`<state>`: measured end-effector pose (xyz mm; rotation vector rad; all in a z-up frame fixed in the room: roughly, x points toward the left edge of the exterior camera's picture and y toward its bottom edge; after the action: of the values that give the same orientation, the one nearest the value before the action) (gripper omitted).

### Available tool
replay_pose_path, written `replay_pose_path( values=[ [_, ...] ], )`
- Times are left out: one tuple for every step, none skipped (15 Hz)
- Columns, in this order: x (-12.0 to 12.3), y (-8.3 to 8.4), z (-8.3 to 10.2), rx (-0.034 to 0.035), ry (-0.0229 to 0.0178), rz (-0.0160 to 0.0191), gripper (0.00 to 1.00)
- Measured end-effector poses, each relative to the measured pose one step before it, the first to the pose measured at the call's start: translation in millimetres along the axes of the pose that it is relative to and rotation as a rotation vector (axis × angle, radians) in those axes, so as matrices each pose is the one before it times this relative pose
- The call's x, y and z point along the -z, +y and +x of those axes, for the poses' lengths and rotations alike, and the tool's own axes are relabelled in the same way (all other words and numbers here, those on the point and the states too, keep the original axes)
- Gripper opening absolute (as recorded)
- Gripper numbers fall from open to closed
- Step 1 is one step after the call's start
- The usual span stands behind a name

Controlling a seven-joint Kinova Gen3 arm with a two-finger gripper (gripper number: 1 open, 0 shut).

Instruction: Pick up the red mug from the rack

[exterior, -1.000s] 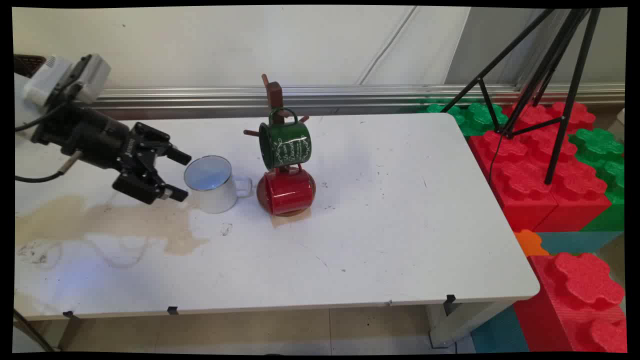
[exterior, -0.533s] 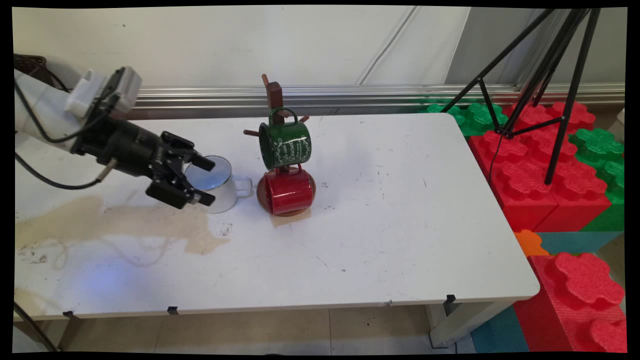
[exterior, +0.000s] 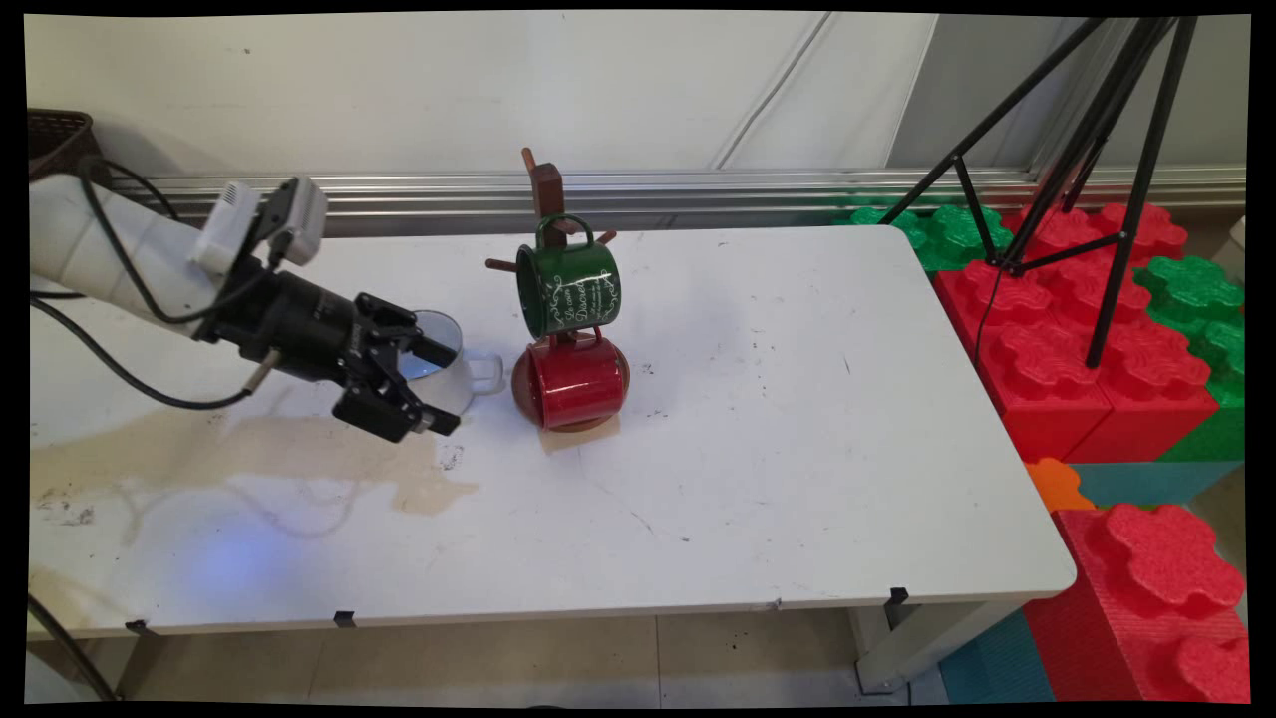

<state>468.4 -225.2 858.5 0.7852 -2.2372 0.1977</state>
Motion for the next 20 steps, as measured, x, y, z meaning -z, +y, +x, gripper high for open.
replay_pose_path(
  values=[
    [-3.27, 0.25, -0.78, 0.00046, 0.00064, 0.00032, 1.00],
    [-8.09, 0.54, -1.88, 0.00203, 0.00237, 0.00177, 1.00],
    [-4.74, 0.28, -0.98, 0.00199, 0.00146, 0.00151, 1.00],
    [-5.56, 0.35, -1.19, 0.00250, 0.00146, 0.00171, 1.00],
    [-5.50, 0.39, -1.24, 0.00329, 0.00134, 0.00214, 1.00],
    [-4.74, 0.15, -0.81, 0.00241, 0.00060, 0.00155, 1.00],
    [-3.18, 0.05, -0.48, 0.00185, 0.00088, 0.00097, 1.00],
    [-5.37, -0.15, -0.73, 0.00296, 0.00130, 0.00201, 1.00],
    [-5.03, -0.24, -0.80, 0.00486, 0.00210, 0.00323, 1.00],
    [-4.56, -0.38, -0.66, 0.00524, 0.00277, 0.00308, 1.00],
    [-3.84, -0.42, -0.45, 0.00426, 0.00212, 0.00226, 1.00],
    [-2.12, -0.24, -0.59, 0.00309, 0.00104, 0.00168, 1.00],
    [-2.98, -0.25, -0.85, 0.00457, 0.00204, 0.00244, 1.00],
    [-2.50, -0.23, -0.93, 0.00620, 0.00351, 0.00267, 1.00],
    [-2.78, -0.24, -0.97, 0.00906, 0.00498, 0.00291, 1.00],
    [-2.17, -0.22, -0.65, 0.00776, 0.00459, 0.00230, 1.00],
    [-2.28, -0.01, -0.83, 0.00991, 0.00655, 0.00267, 1.00],
    [-1.93, 0.10, -0.89, 0.01090, 0.00788, 0.00267, 1.00],
    [-1.67, 0.06, -0.56, 0.00913, 0.00734, 0.00208, 1.00],
    [-1.81, 0.02, -0.60, 0.01122, 0.00898, 0.00311, 1.00]
  ],
)
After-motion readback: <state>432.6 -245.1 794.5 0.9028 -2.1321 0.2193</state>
